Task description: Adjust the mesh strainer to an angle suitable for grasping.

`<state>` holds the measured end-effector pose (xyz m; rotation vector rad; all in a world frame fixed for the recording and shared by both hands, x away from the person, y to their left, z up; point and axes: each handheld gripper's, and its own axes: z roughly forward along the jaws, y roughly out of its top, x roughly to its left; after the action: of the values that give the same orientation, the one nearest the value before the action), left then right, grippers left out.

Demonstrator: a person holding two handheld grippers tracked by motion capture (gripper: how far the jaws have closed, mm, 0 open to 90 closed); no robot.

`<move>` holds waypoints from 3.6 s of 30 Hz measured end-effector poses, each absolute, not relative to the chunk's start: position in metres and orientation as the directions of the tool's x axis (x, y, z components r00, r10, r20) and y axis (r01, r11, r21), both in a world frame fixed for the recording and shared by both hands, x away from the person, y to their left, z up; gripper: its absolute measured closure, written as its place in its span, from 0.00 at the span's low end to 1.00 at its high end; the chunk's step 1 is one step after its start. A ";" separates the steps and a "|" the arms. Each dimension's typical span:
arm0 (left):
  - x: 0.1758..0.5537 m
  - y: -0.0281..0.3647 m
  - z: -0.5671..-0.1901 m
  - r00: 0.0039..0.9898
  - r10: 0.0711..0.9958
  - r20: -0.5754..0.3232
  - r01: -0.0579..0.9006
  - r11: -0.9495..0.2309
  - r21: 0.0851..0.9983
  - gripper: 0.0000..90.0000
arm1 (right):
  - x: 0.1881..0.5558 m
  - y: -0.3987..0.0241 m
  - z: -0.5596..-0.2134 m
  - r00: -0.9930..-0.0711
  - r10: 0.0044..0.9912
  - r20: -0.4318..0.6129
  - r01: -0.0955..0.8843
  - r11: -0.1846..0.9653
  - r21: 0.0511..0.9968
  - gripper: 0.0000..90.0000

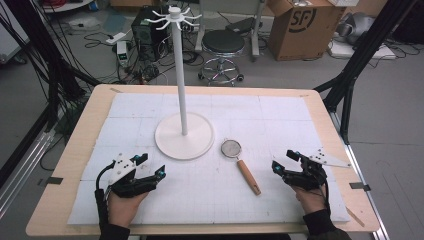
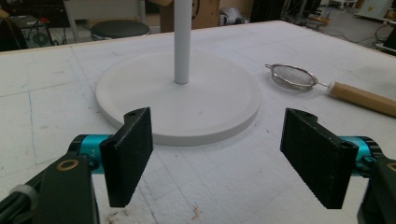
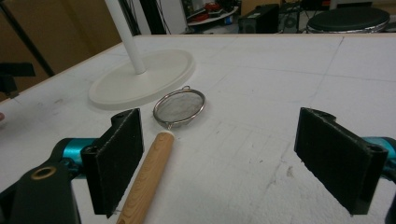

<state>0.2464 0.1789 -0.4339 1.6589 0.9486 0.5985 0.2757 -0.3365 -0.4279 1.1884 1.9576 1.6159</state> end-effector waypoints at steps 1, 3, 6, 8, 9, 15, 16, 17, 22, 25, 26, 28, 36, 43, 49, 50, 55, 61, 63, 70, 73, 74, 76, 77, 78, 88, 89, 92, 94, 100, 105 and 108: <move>0.247 0.179 -0.434 0.554 0.829 -0.081 0.286 -0.098 0.953 0.29 | 0.276 -0.337 -0.428 -0.592 0.770 0.239 0.379 0.005 0.925 0.17; 0.247 0.179 -0.434 0.556 0.827 -0.082 0.287 -0.099 0.953 0.29 | 0.276 -0.337 -0.428 -0.592 0.769 0.240 0.384 0.007 0.923 0.17; 0.247 0.179 -0.434 0.557 0.827 -0.078 0.282 -0.100 0.954 0.29 | 0.276 -0.336 -0.427 -0.594 0.768 0.241 0.388 0.011 0.922 0.17; 0.247 0.178 -0.434 0.556 0.827 -0.078 0.286 -0.103 0.953 0.30 | 0.275 -0.335 -0.427 -0.595 0.767 0.239 0.389 0.015 0.921 0.20; 0.247 0.178 -0.434 0.560 0.825 -0.078 0.286 -0.105 0.952 0.30 | 0.275 -0.335 -0.427 -0.594 0.769 0.237 0.390 0.018 0.921 0.30; 0.247 0.177 -0.434 0.560 0.825 -0.074 0.290 -0.112 0.951 0.30 | 0.277 -0.331 -0.429 -0.614 0.755 0.230 0.429 0.075 0.900 0.76; 0.247 0.177 -0.434 0.560 0.825 -0.073 0.289 -0.112 0.951 0.30 | 0.278 -0.330 -0.430 -0.621 0.747 0.236 0.443 0.087 0.892 0.82; 0.247 0.176 -0.434 0.560 0.825 -0.072 0.290 -0.114 0.950 0.30 | 0.278 -0.329 -0.431 -0.623 0.744 0.243 0.461 0.098 0.882 0.89; 0.248 0.176 -0.434 0.561 0.824 -0.072 0.290 -0.115 0.950 0.31 | 0.281 -0.324 -0.436 -0.641 0.722 0.262 0.523 0.161 0.837 1.00; 0.248 0.176 -0.435 0.563 0.823 -0.070 0.291 -0.119 0.949 0.31 | 0.284 -0.321 -0.441 -0.652 0.707 0.273 0.559 0.204 0.804 1.00; 0.247 0.176 -0.435 0.562 0.824 -0.072 0.291 -0.115 0.950 0.31 | 0.285 -0.319 -0.443 -0.652 0.705 0.280 0.573 0.217 0.790 1.00; 0.248 0.177 -0.435 0.561 0.824 -0.072 0.289 -0.113 0.951 0.31 | 0.287 -0.315 -0.447 -0.653 0.702 0.285 0.599 0.248 0.762 1.00; 0.247 0.176 -0.434 0.562 0.824 -0.071 0.288 -0.114 0.951 0.31 | 0.289 -0.303 -0.456 -0.671 0.680 0.294 0.640 0.332 0.693 1.00; 0.248 0.176 -0.435 0.559 0.826 -0.069 0.289 -0.116 0.950 0.31 | 0.285 -0.293 -0.455 -0.701 0.635 0.325 0.642 0.363 0.675 1.00; 0.248 0.176 -0.436 0.554 0.830 -0.071 0.298 -0.118 0.947 0.31 | 0.279 -0.267 -0.454 -0.747 0.586 0.315 0.610 0.414 0.675 1.00; 0.249 0.176 -0.436 0.556 0.829 -0.068 0.297 -0.121 0.947 0.31 | 0.279 -0.263 -0.454 -0.753 0.578 0.315 0.606 0.423 0.674 1.00; 0.249 0.177 -0.436 0.558 0.826 -0.075 0.298 -0.115 0.948 0.31 | 0.279 -0.241 -0.454 -0.783 0.544 0.302 0.578 0.455 0.678 1.00; 0.249 0.177 -0.436 0.556 0.827 -0.076 0.299 -0.114 0.947 0.32 | 0.283 -0.226 -0.455 -0.801 0.514 0.306 0.563 0.474 0.678 1.00; 0.249 0.176 -0.436 0.556 0.828 -0.077 0.298 -0.112 0.948 0.31 | 0.283 -0.223 -0.455 -0.800 0.511 0.314 0.567 0.475 0.673 1.00; 0.249 0.176 -0.436 0.553 0.830 -0.076 0.301 -0.114 0.947 0.32 | 0.285 -0.211 -0.455 -0.807 0.498 0.318 0.563 0.484 0.670 1.00; 0.249 0.176 -0.437 0.556 0.828 -0.075 0.303 -0.118 0.946 0.32 | 0.287 -0.203 -0.455 -0.817 0.479 0.320 0.552 0.494 0.672 1.00; 0.249 0.176 -0.436 0.555 0.829 -0.074 0.303 -0.118 0.946 0.32 | 0.287 -0.200 -0.455 -0.818 0.477 0.322 0.553 0.494 0.671 1.00; 0.249 0.176 -0.437 0.554 0.829 -0.075 0.302 -0.117 0.946 0.32 | 0.288 -0.195 -0.456 -0.821 0.471 0.321 0.548 0.494 0.675 1.00; 0.249 0.176 -0.437 0.552 0.830 -0.076 0.304 -0.116 0.946 0.32 | 0.289 -0.194 -0.456 -0.818 0.471 0.329 0.554 0.493 0.671 1.00; 0.249 0.176 -0.437 0.553 0.830 -0.076 0.306 -0.117 0.945 0.32 | 0.289 -0.193 -0.456 -0.818 0.469 0.331 0.554 0.493 0.671 1.00; 0.250 0.176 -0.437 0.558 0.826 -0.076 0.304 -0.118 0.945 0.32 | 0.290 -0.170 -0.454 -0.833 0.446 0.326 0.537 0.516 0.667 1.00; 0.250 0.176 -0.437 0.558 0.827 -0.076 0.305 -0.119 0.945 0.32 | 0.291 -0.165 -0.454 -0.838 0.439 0.325 0.532 0.523 0.665 1.00; 0.249 0.176 -0.437 0.554 0.829 -0.081 0.306 -0.112 0.946 0.32 | 0.293 -0.151 -0.454 -0.842 0.426 0.332 0.529 0.528 0.664 1.00; 0.249 0.177 -0.437 0.552 0.829 -0.082 0.304 -0.109 0.946 0.32 | 0.295 -0.148 -0.456 -0.833 0.422 0.357 0.545 0.518 0.659 1.00; 0.251 0.177 -0.438 0.546 0.833 -0.090 0.312 -0.102 0.945 0.32 | 0.300 -0.136 -0.455 -0.835 0.422 0.354 0.543 0.523 0.657 1.00; 0.251 0.178 -0.438 0.546 0.832 -0.093 0.313 -0.100 0.944 0.32 | 0.305 -0.134 -0.450 -0.838 0.409 0.360 0.539 0.524 0.660 1.00; 0.252 0.179 -0.438 0.545 0.833 -0.101 0.314 -0.090 0.945 0.32 | 0.319 -0.148 -0.438 -0.821 0.441 0.363 0.554 0.462 0.693 1.00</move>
<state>0.2521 0.1786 -0.4378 1.6616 0.9790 0.5780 0.3187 -0.1483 -0.4378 0.9580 2.7961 1.4068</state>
